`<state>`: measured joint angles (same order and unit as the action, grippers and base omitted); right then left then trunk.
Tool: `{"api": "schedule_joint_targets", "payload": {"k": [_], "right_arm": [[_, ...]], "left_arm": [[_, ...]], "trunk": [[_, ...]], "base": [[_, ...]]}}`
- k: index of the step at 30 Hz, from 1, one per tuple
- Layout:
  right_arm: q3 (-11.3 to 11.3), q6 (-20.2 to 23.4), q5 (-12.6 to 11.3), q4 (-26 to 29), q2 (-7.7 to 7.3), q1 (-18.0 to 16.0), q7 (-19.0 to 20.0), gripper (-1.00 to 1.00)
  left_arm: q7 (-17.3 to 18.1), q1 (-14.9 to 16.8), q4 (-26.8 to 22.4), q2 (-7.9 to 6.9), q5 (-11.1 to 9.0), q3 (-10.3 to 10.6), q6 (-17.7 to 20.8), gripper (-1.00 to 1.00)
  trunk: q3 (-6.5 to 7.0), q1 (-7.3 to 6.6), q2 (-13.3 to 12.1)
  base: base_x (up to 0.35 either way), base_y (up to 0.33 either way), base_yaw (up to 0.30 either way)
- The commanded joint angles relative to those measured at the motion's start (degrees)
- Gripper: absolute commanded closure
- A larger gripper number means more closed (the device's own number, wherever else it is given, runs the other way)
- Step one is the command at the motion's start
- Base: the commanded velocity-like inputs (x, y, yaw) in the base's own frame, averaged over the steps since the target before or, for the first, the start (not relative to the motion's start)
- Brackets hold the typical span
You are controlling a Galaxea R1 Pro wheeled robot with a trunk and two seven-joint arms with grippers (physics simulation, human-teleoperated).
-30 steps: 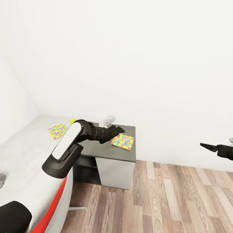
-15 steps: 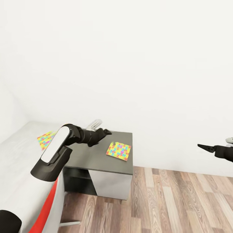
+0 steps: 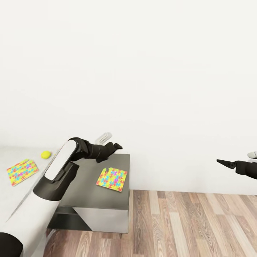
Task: Put all the toys in the child's room - the three board games (two on the bed and one on the table), the two jigsaw puzzles on the table, and the tennis ball on the table - inside the toy box on the table in the child's room.
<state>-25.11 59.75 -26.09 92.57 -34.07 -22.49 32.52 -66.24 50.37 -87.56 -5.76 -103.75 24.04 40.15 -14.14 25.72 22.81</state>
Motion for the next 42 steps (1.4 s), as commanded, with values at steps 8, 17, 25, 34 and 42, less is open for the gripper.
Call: {"api": "schedule_joint_targets", "payload": {"k": [8,17,25,34,42], "right_arm": [[0.1,0.3,0.4,0.0,0.12,-0.1,0.2,-1.0],[2.4,0.3,0.4,0.0,1.0,-0.1,0.0,-1.0],[5.7,0.3,1.7,0.0,3.52,-0.1,-1.4,-1.0],[9.9,-0.6,2.8,0.0,4.21,-0.1,-5.0,-1.0],[10.5,-2.4,3.9,0.0,4.27,-0.1,-5.6,-1.0]], "left_arm": [[-0.5,-1.1,0.4,-2.93,-0.5,-0.1,-0.1,-1.0],[-0.5,-1.2,2.8,-4.75,0.3,-1.0,-0.1,-1.0],[-0.3,-1.4,4.2,-7.57,4.7,-2.3,0.3,-1.0],[6.0,-1.7,12.2,-9.63,6.5,-2.6,3.0,-1.0],[7.7,-2.3,14.0,-9.7,8.8,-2.6,2.9,-1.0]], "trunk": [[-0.02,0.06,0.1],[0.0,0.06,0.1],[0.0,0.06,0.1],[0.0,0.06,0.1],[0.0,0.06,0.1]], "base": [[0.113,-0.102,-0.288],[0.009,-0.008,-0.293],[0.001,-0.001,-0.155],[0.0,0.0,0.068],[0.0,0.0,0.269]]}}
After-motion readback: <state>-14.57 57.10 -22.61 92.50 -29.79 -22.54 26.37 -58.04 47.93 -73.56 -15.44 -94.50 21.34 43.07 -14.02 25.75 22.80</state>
